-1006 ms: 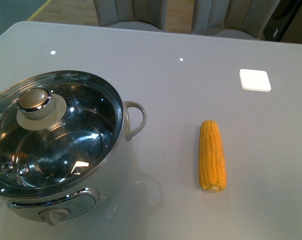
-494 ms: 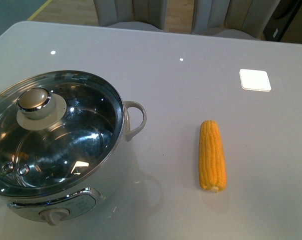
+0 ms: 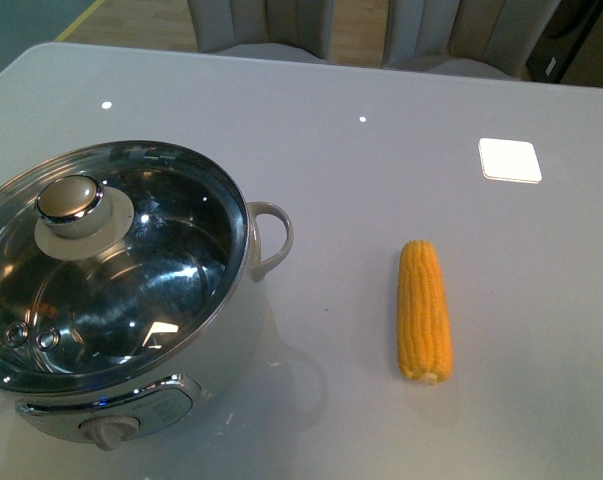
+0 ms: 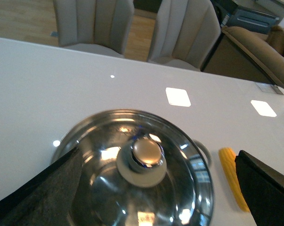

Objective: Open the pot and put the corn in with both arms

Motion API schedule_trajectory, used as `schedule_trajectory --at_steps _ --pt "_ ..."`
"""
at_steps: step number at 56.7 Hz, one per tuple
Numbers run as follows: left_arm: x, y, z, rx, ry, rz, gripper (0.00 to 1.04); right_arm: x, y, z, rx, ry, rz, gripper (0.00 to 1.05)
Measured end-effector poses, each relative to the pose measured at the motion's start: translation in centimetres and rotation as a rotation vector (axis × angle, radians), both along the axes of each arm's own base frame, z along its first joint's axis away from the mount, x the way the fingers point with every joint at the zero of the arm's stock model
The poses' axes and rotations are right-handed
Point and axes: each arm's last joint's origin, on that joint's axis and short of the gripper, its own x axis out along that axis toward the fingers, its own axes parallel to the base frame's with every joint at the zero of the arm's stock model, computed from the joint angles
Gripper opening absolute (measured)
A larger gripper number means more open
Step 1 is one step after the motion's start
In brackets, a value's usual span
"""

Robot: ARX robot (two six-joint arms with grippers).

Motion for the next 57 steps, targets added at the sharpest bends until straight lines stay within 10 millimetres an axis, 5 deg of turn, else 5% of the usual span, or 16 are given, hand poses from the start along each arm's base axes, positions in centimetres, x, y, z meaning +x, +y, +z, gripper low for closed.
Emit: schedule_trajectory --at_steps 8,14,30,50,57 --pt "4.0 0.0 -0.6 0.039 -0.048 0.028 0.98 0.0 0.0 0.0 0.0 0.0 0.0 0.96" --pt "6.7 -0.7 -2.9 0.091 -0.051 0.019 0.98 0.0 0.0 0.0 0.0 0.0 0.0 0.96" --pt "8.1 -2.4 -7.6 0.248 -0.096 -0.046 0.98 0.0 0.0 0.0 0.0 0.0 0.0 0.96" --pt "8.0 -2.5 -8.4 0.25 -0.06 -0.049 0.98 0.0 0.0 0.0 0.0 0.0 0.0 0.96" --pt "10.3 -4.9 -9.6 0.247 0.005 -0.126 0.98 0.0 0.0 0.0 0.0 0.0 0.002 0.96"
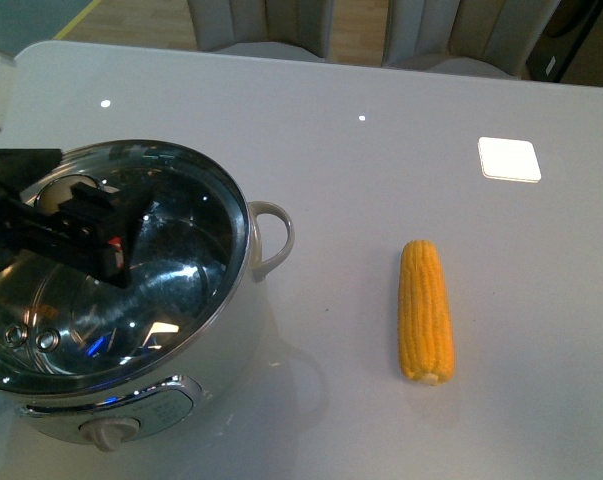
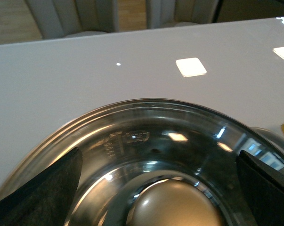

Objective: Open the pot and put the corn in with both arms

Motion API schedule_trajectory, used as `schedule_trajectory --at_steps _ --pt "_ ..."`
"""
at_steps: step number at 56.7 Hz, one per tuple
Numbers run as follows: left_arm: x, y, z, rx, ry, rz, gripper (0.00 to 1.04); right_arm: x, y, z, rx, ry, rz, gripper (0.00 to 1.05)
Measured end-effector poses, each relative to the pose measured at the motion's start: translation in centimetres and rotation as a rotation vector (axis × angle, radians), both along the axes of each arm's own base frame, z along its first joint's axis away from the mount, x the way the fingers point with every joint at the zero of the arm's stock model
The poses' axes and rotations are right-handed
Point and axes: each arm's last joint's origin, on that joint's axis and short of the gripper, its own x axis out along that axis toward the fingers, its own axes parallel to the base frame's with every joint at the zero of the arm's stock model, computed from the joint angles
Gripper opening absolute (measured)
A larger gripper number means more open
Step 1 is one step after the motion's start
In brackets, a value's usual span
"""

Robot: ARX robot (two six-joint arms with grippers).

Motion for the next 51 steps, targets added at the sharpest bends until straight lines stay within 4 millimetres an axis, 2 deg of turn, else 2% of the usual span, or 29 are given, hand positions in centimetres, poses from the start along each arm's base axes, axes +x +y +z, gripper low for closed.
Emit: schedule_trajectory --at_steps 6,15,30,51 --pt "0.6 -0.4 0.2 0.001 0.008 -0.009 0.98 0.0 0.0 0.0 0.0 0.001 -0.002 0.96" --pt "0.4 -0.4 0.2 0.007 -0.012 -0.001 0.98 0.0 0.0 0.0 0.0 0.001 -0.002 0.96" --pt "0.0 0.2 -1.2 0.024 0.022 0.035 0.98 0.0 0.0 0.0 0.0 0.0 -0.002 0.96" --pt "-0.1 -0.1 -1.2 0.013 0.022 0.051 0.46 0.0 0.0 0.0 0.0 0.0 -0.003 0.96"
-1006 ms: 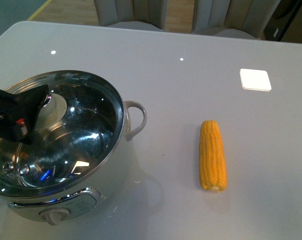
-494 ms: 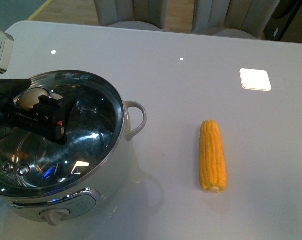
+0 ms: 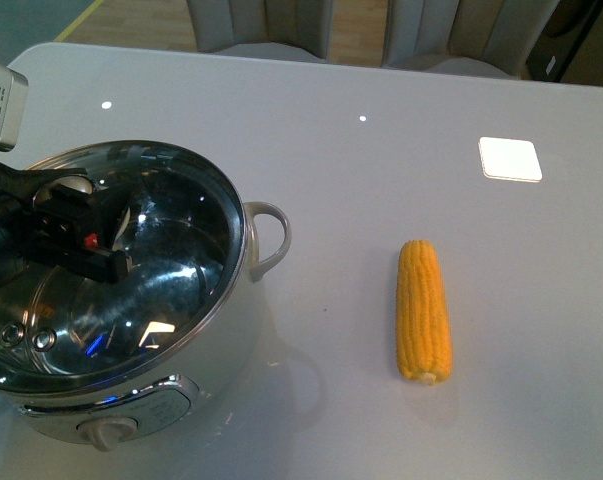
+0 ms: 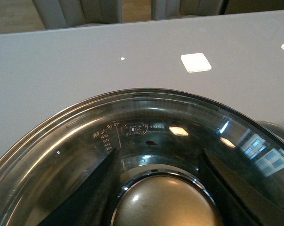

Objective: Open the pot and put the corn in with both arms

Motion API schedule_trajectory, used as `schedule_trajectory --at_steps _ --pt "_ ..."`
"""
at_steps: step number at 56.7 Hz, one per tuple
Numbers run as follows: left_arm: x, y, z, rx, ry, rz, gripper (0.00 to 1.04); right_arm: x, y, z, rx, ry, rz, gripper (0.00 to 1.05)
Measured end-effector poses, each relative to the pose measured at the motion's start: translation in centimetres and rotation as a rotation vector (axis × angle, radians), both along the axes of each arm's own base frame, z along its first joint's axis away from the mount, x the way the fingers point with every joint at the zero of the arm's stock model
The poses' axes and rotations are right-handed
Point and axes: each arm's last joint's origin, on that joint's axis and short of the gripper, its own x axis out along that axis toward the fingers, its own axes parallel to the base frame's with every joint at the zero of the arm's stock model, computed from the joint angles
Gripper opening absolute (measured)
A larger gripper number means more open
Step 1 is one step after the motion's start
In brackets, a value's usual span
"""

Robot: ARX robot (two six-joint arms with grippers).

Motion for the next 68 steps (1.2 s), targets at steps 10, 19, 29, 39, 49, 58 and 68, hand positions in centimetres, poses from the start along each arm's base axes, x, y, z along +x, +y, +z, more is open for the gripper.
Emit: schedule_trajectory --at_steps 10,19,29,39,49,58,68 --pt "0.0 0.0 0.1 0.006 -0.007 0.006 0.42 0.0 0.0 0.0 0.0 0.0 0.001 0.96" --pt "0.0 0.1 0.5 0.01 -0.007 0.018 0.42 0.0 0.0 0.0 0.0 0.001 0.0 0.96" --pt "0.0 0.9 2.1 0.0 -0.015 0.063 0.42 0.0 0.0 0.0 0.0 0.001 0.001 0.96" --pt "0.5 1.8 5.1 -0.004 -0.076 0.133 0.42 0.0 0.0 0.0 0.0 0.001 0.0 0.96" --pt "1.9 3.8 8.6 -0.042 -0.165 0.183 0.42 0.0 0.0 0.0 0.0 0.001 0.0 0.96" --pt "3.1 7.8 10.2 -0.037 -0.227 0.314 0.42 0.0 0.0 0.0 0.0 0.001 0.0 0.96" --pt "3.9 14.3 10.2 0.009 -0.264 0.512 0.42 0.0 0.0 0.0 0.0 0.0 0.0 0.96"
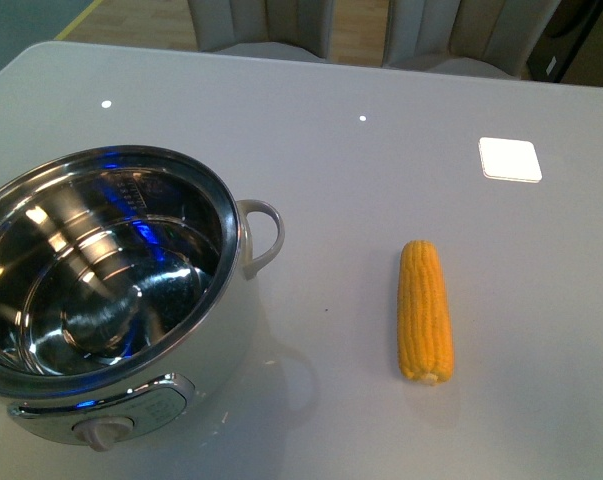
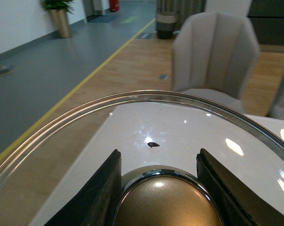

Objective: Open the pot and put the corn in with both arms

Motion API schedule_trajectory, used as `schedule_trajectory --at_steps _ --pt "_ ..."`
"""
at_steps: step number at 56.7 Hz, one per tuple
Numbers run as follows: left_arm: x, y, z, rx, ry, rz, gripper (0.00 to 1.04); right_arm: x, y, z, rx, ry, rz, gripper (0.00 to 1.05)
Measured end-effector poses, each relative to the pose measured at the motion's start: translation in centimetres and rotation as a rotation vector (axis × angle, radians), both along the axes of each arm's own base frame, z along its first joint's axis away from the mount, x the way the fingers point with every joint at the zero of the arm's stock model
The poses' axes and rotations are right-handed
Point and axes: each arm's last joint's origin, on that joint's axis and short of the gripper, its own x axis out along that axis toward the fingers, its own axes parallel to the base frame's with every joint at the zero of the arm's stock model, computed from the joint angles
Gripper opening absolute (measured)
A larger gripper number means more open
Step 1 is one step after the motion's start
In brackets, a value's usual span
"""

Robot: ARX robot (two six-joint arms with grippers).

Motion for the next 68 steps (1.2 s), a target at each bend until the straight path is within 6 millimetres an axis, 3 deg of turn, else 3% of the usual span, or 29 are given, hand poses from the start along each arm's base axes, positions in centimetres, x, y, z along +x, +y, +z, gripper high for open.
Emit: schedule_trajectory --at_steps 14,29,50,68 --pt "-0.4 6.3 -4.0 0.04 0.075 0.18 0.42 0.0 0.0 0.0 0.0 0.0 0.0 0.96" --pt "-0.5 9.1 -9.4 0.036 0.184 0.277 0.42 0.0 0.0 0.0 0.0 0.0 0.0 0.96" --pt "0.4 10.0 -15.3 -0.007 0.233 0.31 0.42 0.0 0.0 0.0 0.0 0.0 0.0 0.96" --pt "1.0 8.1 -17.6 -0.1 0.187 0.256 0.42 0.0 0.0 0.0 0.0 0.0 0.0 0.96"
